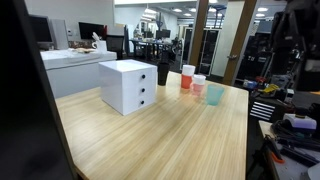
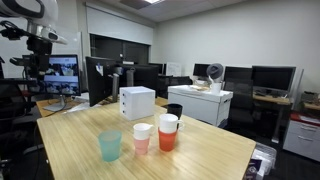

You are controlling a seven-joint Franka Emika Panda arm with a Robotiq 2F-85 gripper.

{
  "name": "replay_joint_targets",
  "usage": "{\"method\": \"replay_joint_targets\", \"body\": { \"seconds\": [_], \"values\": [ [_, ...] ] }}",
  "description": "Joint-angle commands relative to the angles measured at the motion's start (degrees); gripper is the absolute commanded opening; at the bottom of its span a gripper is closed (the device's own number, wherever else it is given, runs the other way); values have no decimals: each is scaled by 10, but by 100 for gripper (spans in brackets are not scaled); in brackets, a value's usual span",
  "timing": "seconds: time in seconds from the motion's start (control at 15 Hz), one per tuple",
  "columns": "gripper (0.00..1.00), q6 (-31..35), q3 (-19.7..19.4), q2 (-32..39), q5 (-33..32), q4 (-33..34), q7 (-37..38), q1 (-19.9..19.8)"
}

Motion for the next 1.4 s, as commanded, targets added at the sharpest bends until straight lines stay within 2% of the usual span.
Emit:
{"method": "replay_joint_targets", "body": {
  "seconds": [0.0,0.47,0.93,1.33],
  "values": [
    [100,28,-19,-23,-21,-29,-21,-18],
    [100,77,-66,-28,-81,-45,-45,-60],
    [100,105,-125,-25,-105,-45,-103,-100],
    [100,130,-176,-6,-164,-37,-112,-168]
  ]
}}
